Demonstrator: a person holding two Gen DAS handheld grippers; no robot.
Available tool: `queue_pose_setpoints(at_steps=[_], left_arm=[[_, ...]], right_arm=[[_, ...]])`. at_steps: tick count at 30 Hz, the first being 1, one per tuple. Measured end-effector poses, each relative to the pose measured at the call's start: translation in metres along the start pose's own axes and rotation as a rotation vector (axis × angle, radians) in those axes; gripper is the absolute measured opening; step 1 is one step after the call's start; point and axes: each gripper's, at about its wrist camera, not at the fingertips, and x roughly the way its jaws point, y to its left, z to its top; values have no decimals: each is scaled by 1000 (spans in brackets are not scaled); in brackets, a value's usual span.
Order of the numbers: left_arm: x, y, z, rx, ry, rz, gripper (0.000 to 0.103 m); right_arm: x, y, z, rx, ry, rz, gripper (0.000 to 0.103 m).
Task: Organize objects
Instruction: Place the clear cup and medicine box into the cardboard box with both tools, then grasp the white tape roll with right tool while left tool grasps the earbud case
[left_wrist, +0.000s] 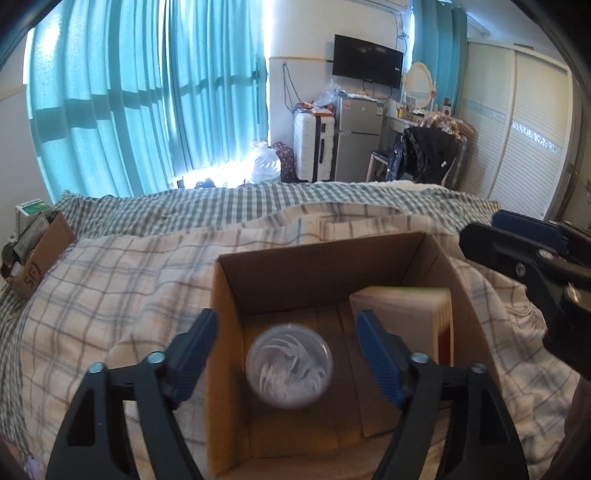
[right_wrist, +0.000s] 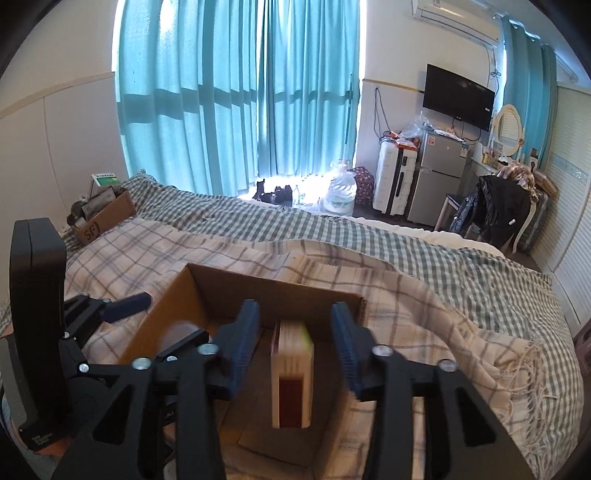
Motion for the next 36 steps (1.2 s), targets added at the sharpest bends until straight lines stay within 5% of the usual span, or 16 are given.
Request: queue_pose_setpoints(at_steps=[12, 20, 25, 36], left_arm=[[-107, 0, 5, -19, -77, 45, 101], [-129, 0, -42, -10, -32, 64, 103], [-108, 0, -90, 27, 43, 96, 103], [-49, -7, -177, 74, 255, 173, 103]], right_arm=[[-123, 1, 6, -45, -74, -35, 71], [-165, 5, -34, -52, -82, -79, 103], [-144, 7, -71, -49, -29, -53, 103], [-36, 19, -179, -35, 264, 1, 103]])
